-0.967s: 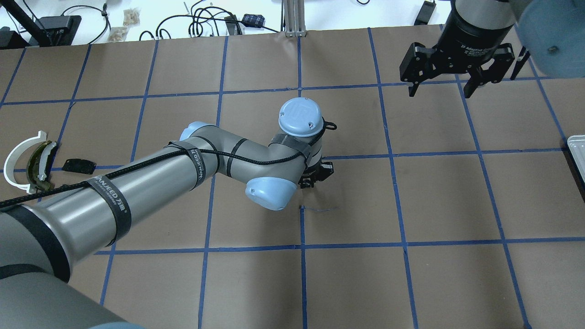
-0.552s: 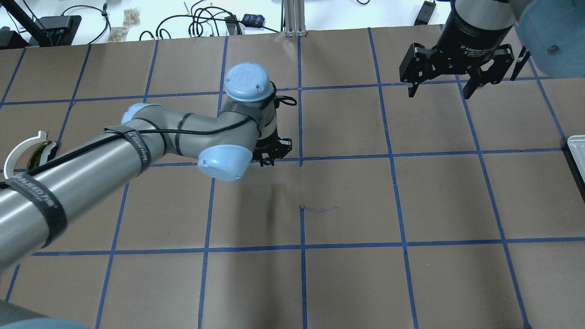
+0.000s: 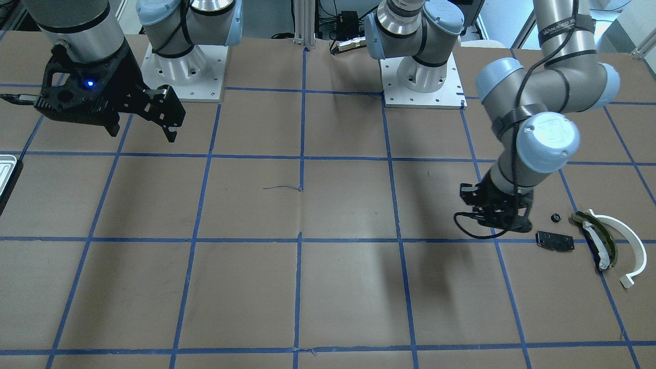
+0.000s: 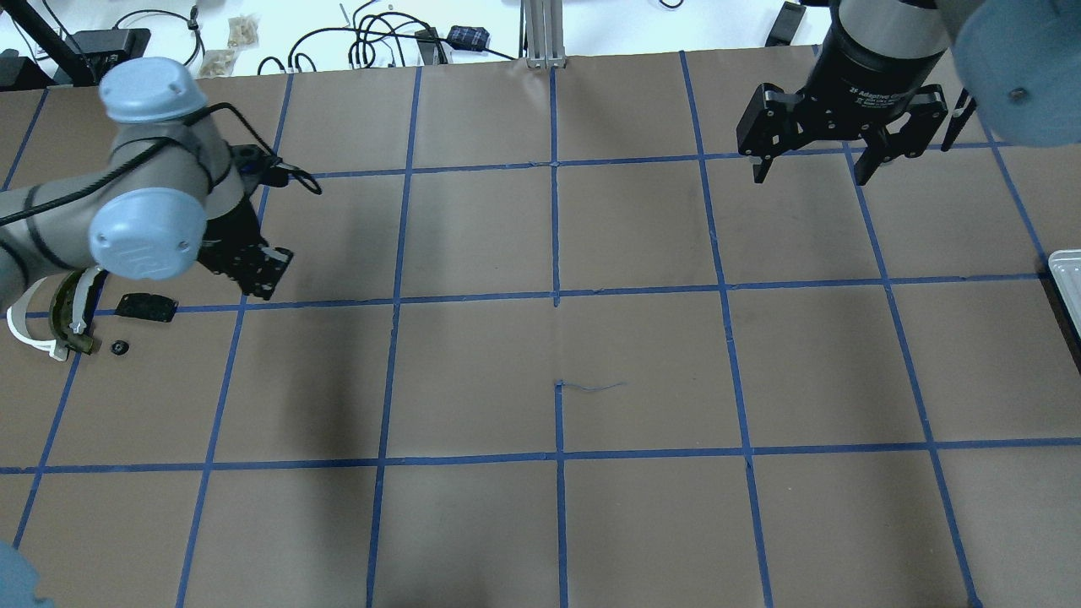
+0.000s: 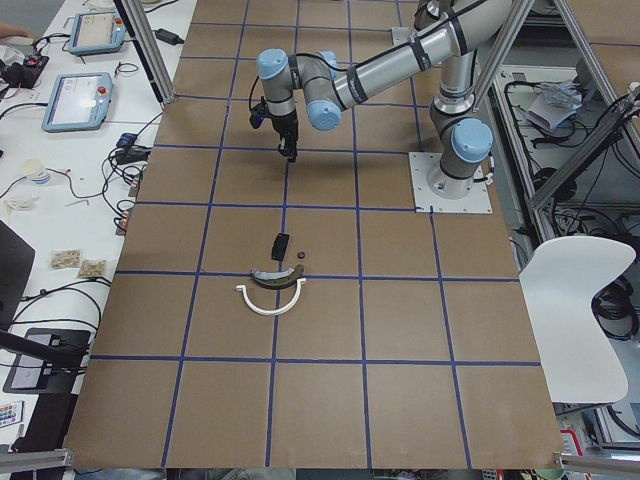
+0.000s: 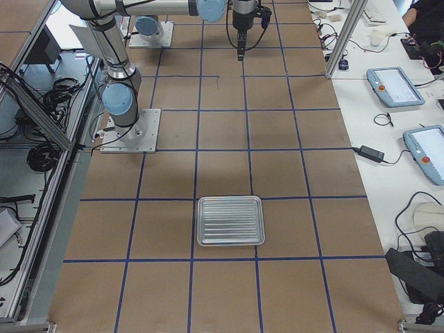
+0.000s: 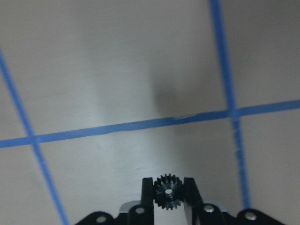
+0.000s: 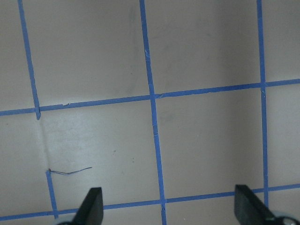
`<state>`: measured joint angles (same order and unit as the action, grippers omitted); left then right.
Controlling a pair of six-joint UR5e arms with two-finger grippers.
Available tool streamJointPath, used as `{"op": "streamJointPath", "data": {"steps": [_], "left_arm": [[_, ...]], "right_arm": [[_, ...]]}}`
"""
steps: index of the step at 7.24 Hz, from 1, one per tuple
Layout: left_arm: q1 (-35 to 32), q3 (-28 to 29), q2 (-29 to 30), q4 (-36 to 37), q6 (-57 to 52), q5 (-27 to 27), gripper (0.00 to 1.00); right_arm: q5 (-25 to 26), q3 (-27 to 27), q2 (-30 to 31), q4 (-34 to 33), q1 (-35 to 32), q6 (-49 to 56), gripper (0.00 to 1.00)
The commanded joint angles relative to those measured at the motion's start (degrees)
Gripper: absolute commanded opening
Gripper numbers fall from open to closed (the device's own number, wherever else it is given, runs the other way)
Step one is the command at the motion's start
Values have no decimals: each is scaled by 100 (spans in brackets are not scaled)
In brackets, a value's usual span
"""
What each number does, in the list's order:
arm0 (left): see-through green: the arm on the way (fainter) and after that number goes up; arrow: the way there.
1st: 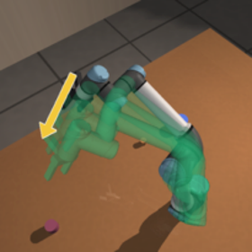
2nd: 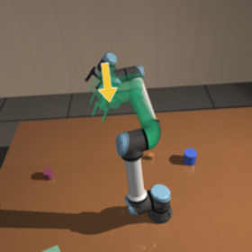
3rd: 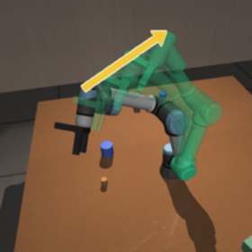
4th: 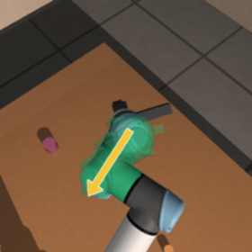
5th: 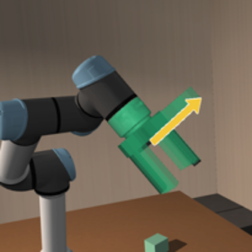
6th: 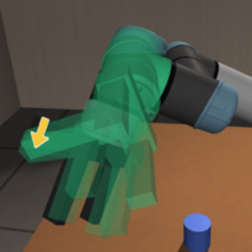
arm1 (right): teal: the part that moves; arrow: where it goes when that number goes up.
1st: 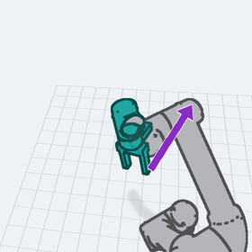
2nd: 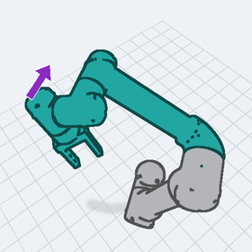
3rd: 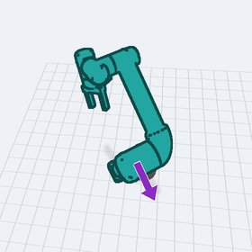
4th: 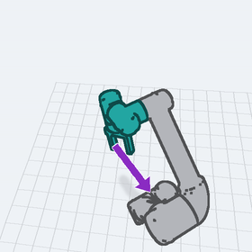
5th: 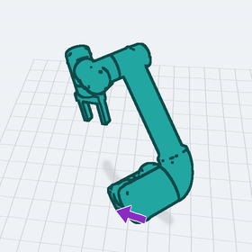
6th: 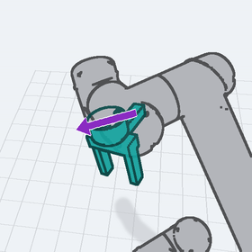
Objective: Place bearing gear from tray to pile
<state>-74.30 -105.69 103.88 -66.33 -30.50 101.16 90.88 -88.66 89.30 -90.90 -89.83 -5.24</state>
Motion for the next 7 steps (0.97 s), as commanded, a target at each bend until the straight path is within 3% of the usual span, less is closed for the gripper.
{"op": "streamJointPath", "data": {"steps": [1, 2, 3, 5, 7], "left_arm": [[1367, -110, 175, 312, -1638, 10, 0], [1774, -249, 272, 548, -2340, -548, 0], [1926, -442, 404, 820, -2521, -667, 0], [1954, -663, 597, 1515, -2689, -624, 0], [1980, -629, 642, 1544, -2689, -589, 0]], "right_arm": [[0, 24, -1, 2, 0, 5, 100], [0, 16, -1, 2, 0, 5, 100], [0, 7, -1, 11, 0, 5, 100], [9, -11, -1, 11, 0, 14, 100], [0, 7, 8, 2, 0, 14, 100]]}}
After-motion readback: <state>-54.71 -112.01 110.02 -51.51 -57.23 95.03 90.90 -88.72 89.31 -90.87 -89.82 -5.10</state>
